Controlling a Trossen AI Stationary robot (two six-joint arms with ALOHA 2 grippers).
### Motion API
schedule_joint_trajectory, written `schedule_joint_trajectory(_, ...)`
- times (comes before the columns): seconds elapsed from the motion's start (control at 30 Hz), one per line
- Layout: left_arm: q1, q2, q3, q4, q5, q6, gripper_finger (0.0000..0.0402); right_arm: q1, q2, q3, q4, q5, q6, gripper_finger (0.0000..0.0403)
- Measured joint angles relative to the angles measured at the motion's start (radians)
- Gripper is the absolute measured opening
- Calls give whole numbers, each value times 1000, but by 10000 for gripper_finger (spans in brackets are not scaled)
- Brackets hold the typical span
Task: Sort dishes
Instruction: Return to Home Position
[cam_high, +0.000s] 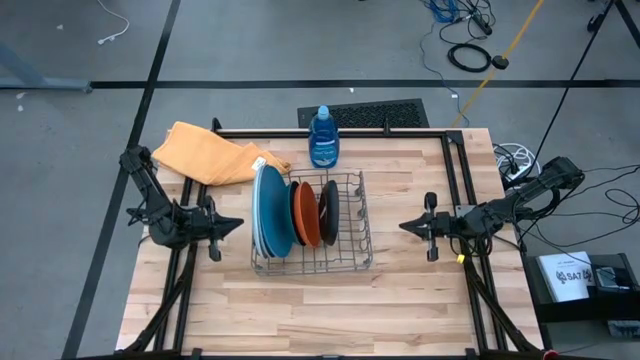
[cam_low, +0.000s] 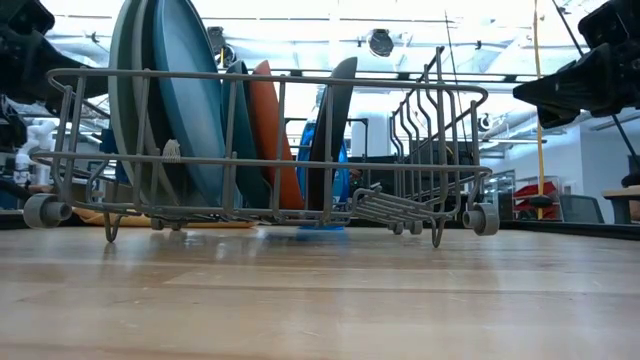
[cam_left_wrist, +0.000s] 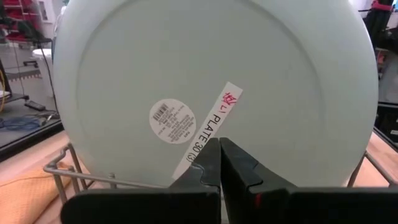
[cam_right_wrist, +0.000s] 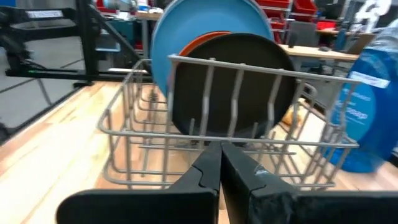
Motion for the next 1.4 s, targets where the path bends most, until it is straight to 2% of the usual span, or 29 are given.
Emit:
schedule_joint_trajectory(0.13, 0, 0, 0, 0, 0, 0, 0, 0, 0, 0, 0, 45, -5, 0)
schedule_joint_trajectory(1.4, 0, 0, -2, -1, 0, 2, 0, 0, 0, 0, -3, 48, -8, 0)
